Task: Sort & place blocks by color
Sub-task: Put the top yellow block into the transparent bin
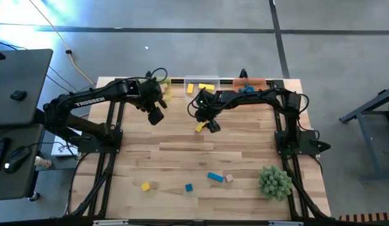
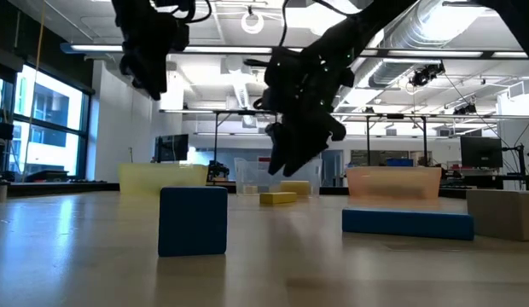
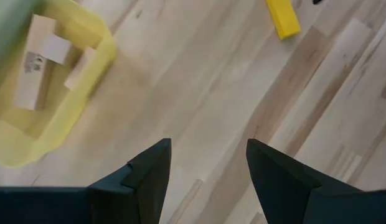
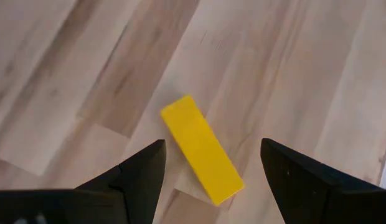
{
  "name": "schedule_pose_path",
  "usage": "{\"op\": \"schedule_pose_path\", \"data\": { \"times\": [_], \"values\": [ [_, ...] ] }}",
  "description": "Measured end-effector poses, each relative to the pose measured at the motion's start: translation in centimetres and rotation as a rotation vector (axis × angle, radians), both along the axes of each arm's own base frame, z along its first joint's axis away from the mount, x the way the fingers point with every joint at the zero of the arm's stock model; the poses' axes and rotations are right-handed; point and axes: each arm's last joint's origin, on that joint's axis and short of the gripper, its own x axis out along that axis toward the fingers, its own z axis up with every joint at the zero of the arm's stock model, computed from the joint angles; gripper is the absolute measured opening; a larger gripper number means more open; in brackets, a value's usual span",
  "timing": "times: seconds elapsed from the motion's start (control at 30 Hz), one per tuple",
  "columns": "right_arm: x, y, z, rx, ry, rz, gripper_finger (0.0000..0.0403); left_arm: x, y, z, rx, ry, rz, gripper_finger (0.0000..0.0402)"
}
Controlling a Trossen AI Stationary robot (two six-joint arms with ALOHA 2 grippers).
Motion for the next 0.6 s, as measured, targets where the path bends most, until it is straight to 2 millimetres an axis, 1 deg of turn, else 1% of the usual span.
{"op": "schedule_pose_path", "data": {
  "times": [0.2,0.43,0.53,0.6],
  "values": [
    [0.4,0.2,-1.5,-0.062,0.041,0.042,0.0250,0.3,-0.5,-0.3,-0.006,-0.005,-0.003,0.0200],
    [0.5,0.0,-3.1,-0.107,0.093,0.039,0.0249,0.6,-0.3,-0.2,0.012,-0.042,-0.004,0.0200],
    [0.6,0.0,-3.5,-0.094,0.103,0.039,0.0242,0.6,-0.3,-0.2,0.012,-0.042,-0.005,0.0200],
    [0.5,0.0,-3.6,-0.084,0.118,0.043,0.0227,0.6,-0.3,-0.2,0.013,-0.042,-0.005,0.0200]
  ]
}}
